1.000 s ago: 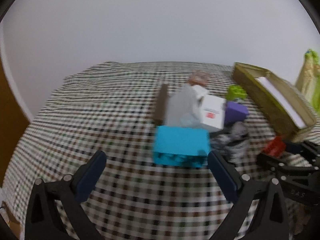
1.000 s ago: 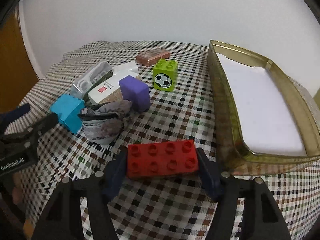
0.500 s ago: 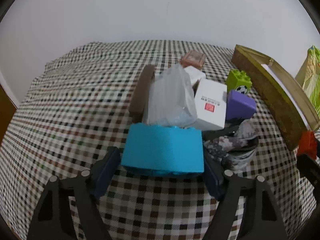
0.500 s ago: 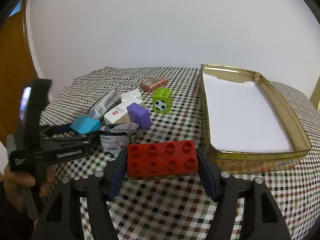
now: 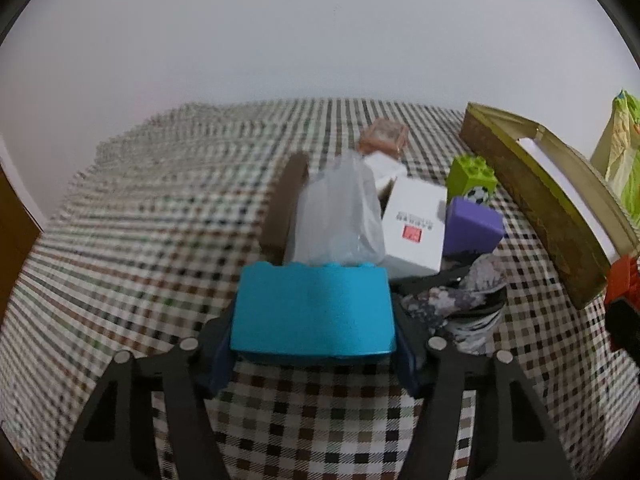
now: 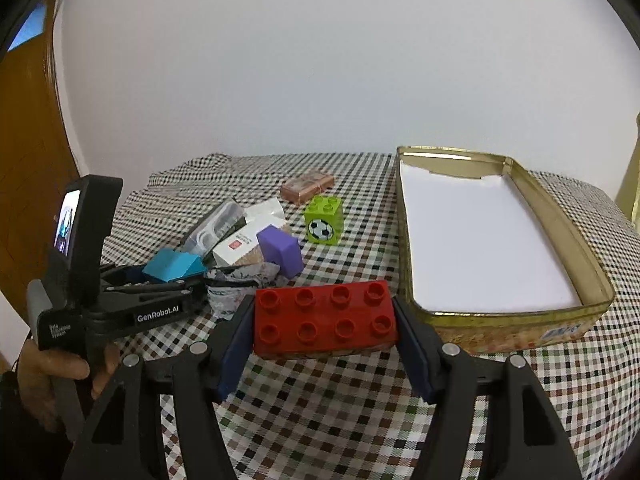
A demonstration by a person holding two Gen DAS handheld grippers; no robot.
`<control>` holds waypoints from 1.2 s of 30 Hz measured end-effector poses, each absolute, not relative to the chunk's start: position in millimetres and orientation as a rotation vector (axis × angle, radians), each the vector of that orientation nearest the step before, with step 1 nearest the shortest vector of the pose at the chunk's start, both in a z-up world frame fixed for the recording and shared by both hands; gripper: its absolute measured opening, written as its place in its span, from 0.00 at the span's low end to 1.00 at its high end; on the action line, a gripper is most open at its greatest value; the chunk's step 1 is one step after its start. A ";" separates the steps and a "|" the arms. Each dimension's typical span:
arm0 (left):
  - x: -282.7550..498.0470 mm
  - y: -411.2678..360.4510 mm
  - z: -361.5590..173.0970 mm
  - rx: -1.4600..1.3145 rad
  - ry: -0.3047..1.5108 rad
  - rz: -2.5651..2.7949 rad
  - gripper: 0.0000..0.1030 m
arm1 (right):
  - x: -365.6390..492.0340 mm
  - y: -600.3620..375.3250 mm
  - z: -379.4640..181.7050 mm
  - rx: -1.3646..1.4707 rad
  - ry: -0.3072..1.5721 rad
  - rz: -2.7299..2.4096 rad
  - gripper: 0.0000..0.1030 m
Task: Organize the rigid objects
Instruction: 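Carry both bricks over the gold tin and release them inside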
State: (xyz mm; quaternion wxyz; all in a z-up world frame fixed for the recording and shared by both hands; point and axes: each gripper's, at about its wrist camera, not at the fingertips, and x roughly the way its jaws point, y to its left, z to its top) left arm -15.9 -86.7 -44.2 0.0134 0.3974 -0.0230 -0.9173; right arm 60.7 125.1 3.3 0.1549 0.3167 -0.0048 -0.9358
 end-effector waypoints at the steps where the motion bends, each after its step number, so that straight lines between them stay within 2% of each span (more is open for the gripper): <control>1: -13.7 -85.2 -42.0 1.204 -0.102 -2.854 0.62 | 61.5 125.8 4.4 0.897 -0.019 -2.683 0.66; 4: -5.7 -79.8 -32.9 1.099 -0.187 -2.844 0.62 | 64.2 129.2 8.3 0.862 -0.030 -2.705 0.66; 14: 9.5 -61.7 18.2 0.895 -0.114 -2.987 0.62 | 73.1 154.7 41.8 0.652 -0.049 -2.830 0.66; 22: -5.9 -3.0 41.2 0.841 -0.178 -3.122 0.62 | 49.7 198.9 58.6 0.568 0.009 -3.035 0.66; 36: -45.0 83.2 34.5 0.939 -0.130 -3.254 0.62 | -1.6 259.6 34.7 0.679 0.063 -3.162 0.66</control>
